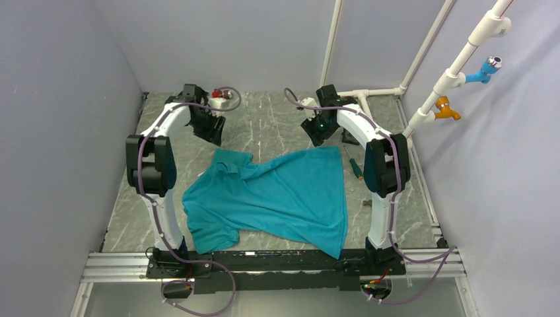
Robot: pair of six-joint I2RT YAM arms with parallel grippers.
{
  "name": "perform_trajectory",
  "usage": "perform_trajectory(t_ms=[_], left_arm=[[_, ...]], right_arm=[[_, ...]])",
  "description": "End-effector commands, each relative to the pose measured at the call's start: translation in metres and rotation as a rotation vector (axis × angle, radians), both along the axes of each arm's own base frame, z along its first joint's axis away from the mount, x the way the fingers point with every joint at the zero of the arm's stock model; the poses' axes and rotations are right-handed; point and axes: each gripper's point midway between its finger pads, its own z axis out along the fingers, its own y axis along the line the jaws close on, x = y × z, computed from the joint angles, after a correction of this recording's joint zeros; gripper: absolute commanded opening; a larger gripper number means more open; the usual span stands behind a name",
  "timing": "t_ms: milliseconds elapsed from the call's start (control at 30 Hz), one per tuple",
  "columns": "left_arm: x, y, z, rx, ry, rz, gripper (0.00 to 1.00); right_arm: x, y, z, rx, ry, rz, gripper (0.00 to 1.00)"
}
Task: Remove the brooch from the garment
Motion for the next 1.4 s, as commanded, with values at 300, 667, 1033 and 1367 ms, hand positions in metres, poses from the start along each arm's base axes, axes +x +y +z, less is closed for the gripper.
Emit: perform_trajectory(t_ms=[300,667,1033,1367], left_arm=[[-0.009,-0.01,-0.047,0.087,0.118,-0.049,0.52],[-0.007,-0.018,-0.059,0.048,0.147,-0.045,0.48],[-0.003,-0.017,-0.065,0.047,0.151,-0.013,0.28],[0.001,-0.022,-0.063,0.023,0.156,-0.017,0.23]], right_arm=[[-0.009,-0.033,-0.018,-0.061,0.042,0.036,0.54],[-0.01,-0.04,-0.04,-0.084,0.089,0.065,0.53],[-0.009,-0.047,-0.047,-0.118,0.078,0.085,0.53],[-0.006,-0.065,-0.033,-0.123,0.079,0.071,0.52]])
